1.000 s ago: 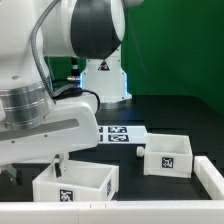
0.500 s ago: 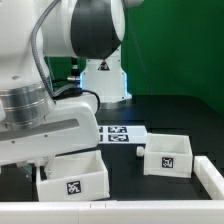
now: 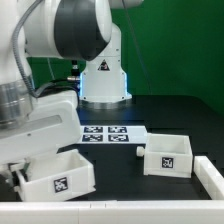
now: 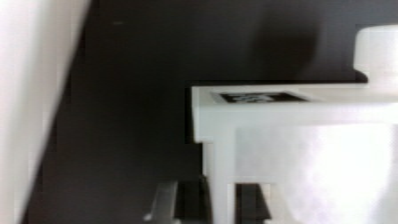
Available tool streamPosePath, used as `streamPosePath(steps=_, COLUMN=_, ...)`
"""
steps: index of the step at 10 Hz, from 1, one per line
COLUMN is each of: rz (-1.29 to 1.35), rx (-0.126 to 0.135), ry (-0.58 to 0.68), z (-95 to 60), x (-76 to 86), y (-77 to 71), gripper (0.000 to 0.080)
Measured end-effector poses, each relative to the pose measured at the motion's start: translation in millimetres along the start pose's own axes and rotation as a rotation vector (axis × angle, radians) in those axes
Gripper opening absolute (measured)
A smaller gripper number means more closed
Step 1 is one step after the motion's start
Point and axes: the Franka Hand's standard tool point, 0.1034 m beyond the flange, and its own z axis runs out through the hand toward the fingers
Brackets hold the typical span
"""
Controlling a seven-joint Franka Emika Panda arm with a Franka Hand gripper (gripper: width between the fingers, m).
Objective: Assemble drawer
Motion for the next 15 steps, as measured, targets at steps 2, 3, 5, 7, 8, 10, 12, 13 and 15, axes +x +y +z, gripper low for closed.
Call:
streamPosePath(steps=2, rz=0.016, rx=-0.012, ry=-0.001, z=-0.8, x=-12.5, y=16.4, gripper=0.0037)
streamPosePath(steps=3, rz=0.022, rx=-0.014, ry=-0.002, z=-1.0, x=-17.4, y=21.7, gripper=0.0037)
streamPosePath(steps=5, rz=0.023, rx=-0.013, ry=-0.001, z=-0.9, x=-17.0, y=21.1, gripper=0.0038)
streamPosePath(steps=7, rz=0.017, rx=-0.002, ry=-0.002, z=0.5, x=-13.9, y=15.0, gripper=0.0231)
streamPosePath(steps=8, rz=0.011, rx=0.004, ry=-0.001, z=1.2, x=-11.1, y=11.0, gripper=0.0231)
streamPosePath(steps=10, rz=0.018, rx=0.004, ry=0.008, z=-5.9, x=1.8, y=-2.1, gripper=0.0548)
streamPosePath(steps=12, rz=-0.01, rx=-0.012, ry=0.033, z=-35.1, x=19.8, y=-20.9, gripper=0.0629)
streamPosePath(steps=13, rz=-0.01, rx=-0.011, ry=0.039, z=-49.2, x=25.9, y=-26.4, gripper=0.0643)
streamPosePath(steps=15, rz=-0.01, rx=-0.022, ry=0.058, z=-65.0, x=41.8, y=-42.9, gripper=0.0649)
